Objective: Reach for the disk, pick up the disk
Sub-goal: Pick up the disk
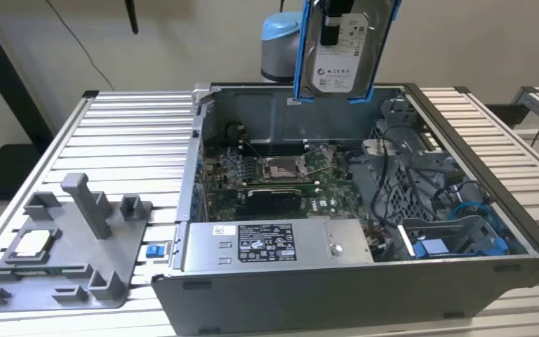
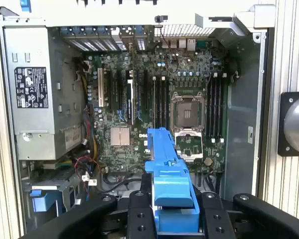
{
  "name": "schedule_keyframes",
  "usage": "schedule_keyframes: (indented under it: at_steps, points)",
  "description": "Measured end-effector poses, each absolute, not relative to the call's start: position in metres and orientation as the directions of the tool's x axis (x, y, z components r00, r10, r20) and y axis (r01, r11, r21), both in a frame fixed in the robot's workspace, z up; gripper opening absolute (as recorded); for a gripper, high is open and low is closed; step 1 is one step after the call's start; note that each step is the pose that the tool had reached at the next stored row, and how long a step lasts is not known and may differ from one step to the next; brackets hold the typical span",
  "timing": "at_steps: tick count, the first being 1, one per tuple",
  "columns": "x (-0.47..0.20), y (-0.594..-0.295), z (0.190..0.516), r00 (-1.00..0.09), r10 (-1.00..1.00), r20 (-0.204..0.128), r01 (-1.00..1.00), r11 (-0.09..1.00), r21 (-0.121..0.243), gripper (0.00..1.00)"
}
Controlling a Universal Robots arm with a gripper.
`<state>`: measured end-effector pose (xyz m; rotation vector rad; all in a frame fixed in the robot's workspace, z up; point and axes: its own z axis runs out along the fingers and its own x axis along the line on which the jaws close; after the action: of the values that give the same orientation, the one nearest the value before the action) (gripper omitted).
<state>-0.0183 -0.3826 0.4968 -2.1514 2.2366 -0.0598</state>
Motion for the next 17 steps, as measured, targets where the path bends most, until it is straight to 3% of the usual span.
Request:
schedule_keyframes:
  at_steps: [17]
  points:
    - [-0.018,-0.396,0.497,-0.039,-0.999,0.000,-0.998,0.039,-0.054,0.00]
